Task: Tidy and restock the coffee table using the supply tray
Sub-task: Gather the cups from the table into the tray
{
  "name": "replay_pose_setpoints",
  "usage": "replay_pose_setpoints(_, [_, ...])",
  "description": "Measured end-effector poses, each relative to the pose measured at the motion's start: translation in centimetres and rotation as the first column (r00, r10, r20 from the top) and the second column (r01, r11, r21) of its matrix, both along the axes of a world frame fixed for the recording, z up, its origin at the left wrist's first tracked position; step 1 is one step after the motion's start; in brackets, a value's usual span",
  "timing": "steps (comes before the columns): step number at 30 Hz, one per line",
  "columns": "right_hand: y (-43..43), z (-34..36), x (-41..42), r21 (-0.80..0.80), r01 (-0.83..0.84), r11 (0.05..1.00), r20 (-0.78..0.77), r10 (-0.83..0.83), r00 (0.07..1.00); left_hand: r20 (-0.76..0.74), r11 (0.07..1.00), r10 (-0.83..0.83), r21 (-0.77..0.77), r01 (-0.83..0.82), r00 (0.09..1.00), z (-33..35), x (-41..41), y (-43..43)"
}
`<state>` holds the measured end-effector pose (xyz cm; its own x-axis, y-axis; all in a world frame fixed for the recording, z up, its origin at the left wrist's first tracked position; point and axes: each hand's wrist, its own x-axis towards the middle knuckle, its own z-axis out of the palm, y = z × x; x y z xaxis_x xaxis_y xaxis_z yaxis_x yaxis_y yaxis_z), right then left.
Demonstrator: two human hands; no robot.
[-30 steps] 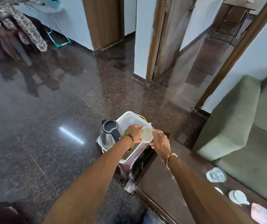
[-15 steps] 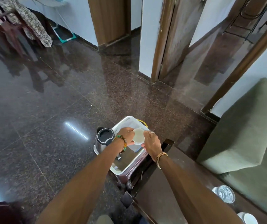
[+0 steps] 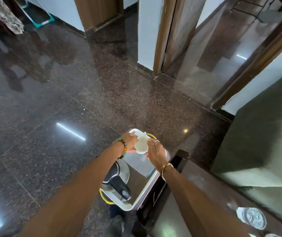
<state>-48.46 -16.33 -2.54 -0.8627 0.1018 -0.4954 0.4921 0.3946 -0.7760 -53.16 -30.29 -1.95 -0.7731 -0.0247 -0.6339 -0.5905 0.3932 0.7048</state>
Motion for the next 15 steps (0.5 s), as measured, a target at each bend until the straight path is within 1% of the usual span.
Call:
replay_pose_setpoints(1, [-0.6,-1.3,-0.9,-0.002,0.012,1.0,0.005,-0.012,1.0,-0.012,0.978,-0.171,-0.123,0.168,0.985,-0.6,-0.9,-0.6])
replay_pose_setpoints(2, [-1.2,-2.7,-1.7,-0.001,0.011,1.0,0.008,-0.011,1.0,0.029,0.925,-0.299,-0.237,0.298,0.954,-1.2,-1.5,-1.1])
replay_pose_setpoints(3, [-1.8,-3.9,-2.5,0.002,0.002,1.0,0.013,-0.002,1.0,0.069,0.891,-0.343,-0.292,0.348,0.937,-2.1,-1.9,-1.6])
replay_pose_setpoints(4, [-2.3,-4.9,-3.2,0.002,-0.001,1.0,0.022,0.001,1.0,0.076,0.882,-0.376,-0.278,0.382,0.923,-3.4,-2.6,-2.2])
replay_pose_setpoints(5, [-2.6,-5.7,-3.8,-0.001,0.001,1.0,0.034,-0.001,0.999,0.088,0.893,-0.343,-0.278,0.354,0.935,-4.2,-3.1,-2.5])
replay_pose_setpoints(6, [-3.1,-6.8,-4.6,-0.002,0.009,1.0,0.049,-0.009,0.999,0.11,0.924,-0.274,-0.244,0.293,0.955,-5.5,-3.9,-2.9])
replay_pose_setpoints(7, [-3.4,-7.8,-5.4,0.003,0.016,1.0,0.064,-0.016,0.998,0.163,0.98,-0.153,-0.106,0.171,0.975,-6.8,-4.7,-3.1])
replay_pose_setpoints(8, [-3.7,-8.8,-6.2,0.01,0.014,1.0,0.078,-0.015,0.997,0.26,0.999,0.006,0.046,-0.019,0.966,-8.1,-5.7,-3.3])
replay_pose_setpoints(9, [-3.9,-9.7,-6.8,0.021,0.004,1.0,0.089,-0.005,0.996,0.334,0.969,0.162,0.122,-0.213,0.929,-9.4,-6.2,-3.5])
replay_pose_setpoints(10, [-4.0,-10.3,-7.4,0.034,-0.012,0.999,0.096,0.009,0.995,0.34,0.952,0.213,0.139,-0.273,0.916,-10.6,-6.7,-3.5])
replay_pose_setpoints(11, [-4.2,-11.1,-7.9,0.047,-0.032,0.998,0.106,0.027,0.994,0.305,0.972,0.16,0.118,-0.204,0.939,-11.9,-7.0,-3.7])
replay_pose_setpoints(12, [-4.2,-11.8,-8.4,0.06,-0.047,0.997,0.114,0.04,0.993,0.3,0.983,0.115,0.101,-0.152,0.947,-12.8,-7.2,-4.0])
replay_pose_setpoints(15, [-4.2,-13.4,-9.4,0.087,-0.079,0.993,0.139,0.067,0.988,0.332,0.983,0.078,0.134,-0.129,0.94,-14.3,-7.5,-4.3])
